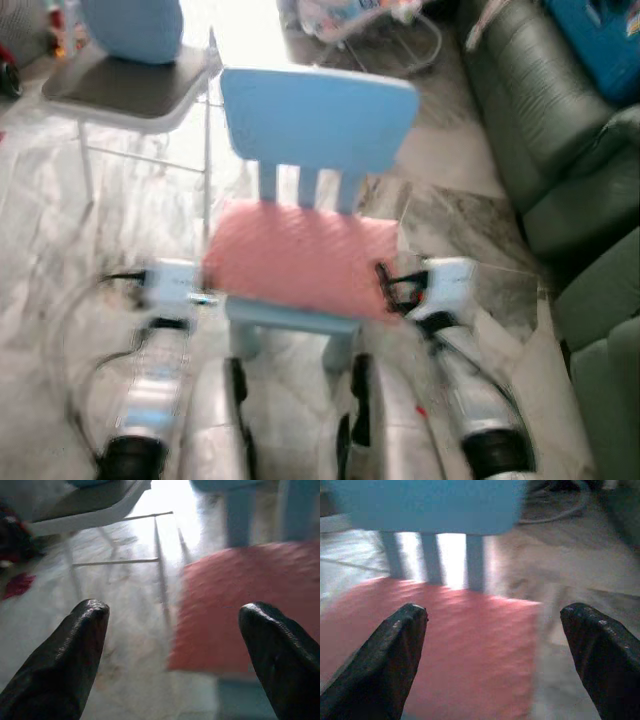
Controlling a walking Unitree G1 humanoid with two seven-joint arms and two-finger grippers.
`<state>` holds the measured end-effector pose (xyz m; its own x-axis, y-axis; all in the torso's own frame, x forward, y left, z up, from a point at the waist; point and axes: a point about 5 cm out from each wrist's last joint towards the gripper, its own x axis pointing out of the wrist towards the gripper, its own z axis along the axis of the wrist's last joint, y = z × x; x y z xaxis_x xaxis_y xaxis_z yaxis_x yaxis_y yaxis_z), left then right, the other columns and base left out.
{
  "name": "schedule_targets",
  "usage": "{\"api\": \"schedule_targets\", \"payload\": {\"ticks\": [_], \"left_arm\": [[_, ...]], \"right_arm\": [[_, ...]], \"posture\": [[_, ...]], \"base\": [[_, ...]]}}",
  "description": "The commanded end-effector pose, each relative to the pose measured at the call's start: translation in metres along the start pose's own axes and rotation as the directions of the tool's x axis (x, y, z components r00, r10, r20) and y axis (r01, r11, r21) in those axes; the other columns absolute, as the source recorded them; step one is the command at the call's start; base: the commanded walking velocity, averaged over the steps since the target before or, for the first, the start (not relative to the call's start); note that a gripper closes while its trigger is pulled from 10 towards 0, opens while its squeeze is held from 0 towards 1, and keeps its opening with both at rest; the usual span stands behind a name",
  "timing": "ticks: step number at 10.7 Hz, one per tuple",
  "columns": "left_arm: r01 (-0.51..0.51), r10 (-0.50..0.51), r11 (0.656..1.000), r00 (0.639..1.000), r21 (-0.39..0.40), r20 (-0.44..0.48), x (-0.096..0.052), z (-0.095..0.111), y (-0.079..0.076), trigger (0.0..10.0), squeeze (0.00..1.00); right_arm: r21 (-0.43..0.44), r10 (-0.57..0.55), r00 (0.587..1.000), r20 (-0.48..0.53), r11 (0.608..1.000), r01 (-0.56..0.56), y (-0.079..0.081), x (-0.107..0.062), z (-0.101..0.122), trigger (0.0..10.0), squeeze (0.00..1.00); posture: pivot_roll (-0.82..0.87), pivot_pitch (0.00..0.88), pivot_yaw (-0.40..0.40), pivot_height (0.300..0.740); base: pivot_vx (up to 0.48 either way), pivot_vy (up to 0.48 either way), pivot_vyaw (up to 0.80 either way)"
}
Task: Move the pillow to the sofa
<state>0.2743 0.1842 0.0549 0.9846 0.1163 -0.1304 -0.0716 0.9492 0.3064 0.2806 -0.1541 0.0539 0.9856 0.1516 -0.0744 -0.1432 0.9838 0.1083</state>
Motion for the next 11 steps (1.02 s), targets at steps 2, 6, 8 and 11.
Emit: {"api": "schedule_targets", "payload": {"ticks": [2, 6, 8, 11], "left_arm": [[-0.02, 0.02, 1.0, 1.0, 0.007, -0.009, -0.0017, -0.0046, 0.0097, 10.0, 0.0], [-0.014, 0.015, 1.0, 1.0, 0.013, -0.02, -0.0036, -0.0058, 0.0089, 10.0, 0.0], [-0.018, 0.019, 1.0, 0.999, 0.021, -0.035, -0.0047, -0.0096, 0.0121, 10.0, 0.0], [-0.027, 0.028, 0.999, 0.999, 0.028, -0.041, -0.0051, -0.0096, 0.0127, 10.0, 0.0]], "right_arm": [[0.019, 0.007, 1.0, -0.004, 1.0, -0.007, 0.0064, 0.0006, -0.0013, 10.0, 0.0], [0.017, 0.006, 1.0, -0.018, 1.0, -0.006, 0.0068, -0.0001, -0.0027, 10.0, 0.0], [0.022, 0.013, 1.0, -0.028, 1.0, -0.012, 0.008, -0.0014, -0.0047, 10.0, 0.0], [0.028, 0.02, 0.999, -0.037, 0.999, -0.019, 0.0091, -0.0022, -0.0061, 10.0, 0.0]], "posture": [[0.02, 0.173, -0.058, 0.588], [0.02, 0.185, -0.063, 0.588], [0.03, 0.191, -0.067, 0.573], [0.03, 0.197, -0.067, 0.528]], "base": [[0.174, 0.0, 0.0], [0.0, 0.0, 0.0], [0.0, 0.0, 0.0], [0.0, 0.0, 0.0]]}}
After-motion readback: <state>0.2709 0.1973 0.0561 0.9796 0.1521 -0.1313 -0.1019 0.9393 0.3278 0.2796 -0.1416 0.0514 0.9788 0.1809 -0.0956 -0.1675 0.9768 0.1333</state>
